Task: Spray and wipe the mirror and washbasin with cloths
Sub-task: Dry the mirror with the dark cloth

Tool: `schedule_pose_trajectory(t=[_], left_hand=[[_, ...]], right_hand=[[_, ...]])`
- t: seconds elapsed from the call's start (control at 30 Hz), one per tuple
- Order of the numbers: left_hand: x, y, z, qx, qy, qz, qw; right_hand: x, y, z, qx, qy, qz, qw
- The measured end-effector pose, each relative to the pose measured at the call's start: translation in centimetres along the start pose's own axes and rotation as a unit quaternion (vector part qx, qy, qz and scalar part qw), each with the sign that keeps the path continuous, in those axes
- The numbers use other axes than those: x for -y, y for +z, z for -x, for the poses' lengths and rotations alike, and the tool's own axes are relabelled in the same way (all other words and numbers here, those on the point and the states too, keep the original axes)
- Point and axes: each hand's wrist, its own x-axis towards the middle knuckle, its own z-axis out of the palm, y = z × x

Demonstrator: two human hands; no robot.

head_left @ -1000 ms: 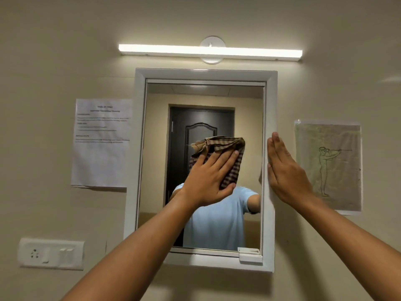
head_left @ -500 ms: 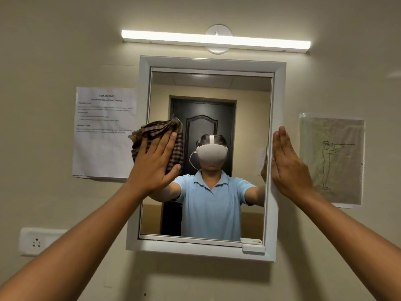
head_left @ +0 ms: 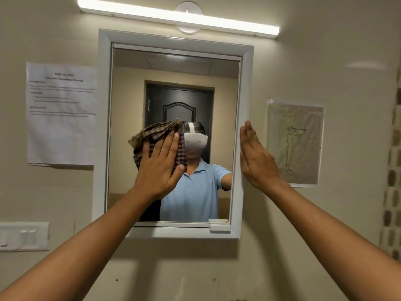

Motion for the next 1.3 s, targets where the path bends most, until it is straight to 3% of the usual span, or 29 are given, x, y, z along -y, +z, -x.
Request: schedule_pose_trajectory(t=[0.17, 0.33, 0.73, 0.97, 1.3], left_hand=[[-4.6, -0.2, -4.6, -0.007, 0.029, 0.027, 0.999], [-8.7, 0.8, -6.7, -0.019, 0.083, -0.020, 0.996], [-11.8, 5.0, 2.3, 0.039, 0.135, -0.035, 0.989], [-9.6, 4.2, 2.7, 0.051, 0.168, -0.020, 0.984], [1.6, -0.5, 0.7, 0.045, 0.091, -0.082, 0.991]], right_hand=[[-0.2, -0.4, 0.1, 0.010, -0.007, -0.004, 1.000], [-0.3, -0.4, 0.1, 0.007, -0.012, -0.011, 1.000], [-0.6, 0.2, 0.7, 0.011, -0.018, -0.017, 1.000], [-0.5, 0.3, 1.0, 0.006, -0.015, -0.007, 1.000], [0.3, 1.0, 1.1, -0.021, 0.005, -0.012, 1.000]])
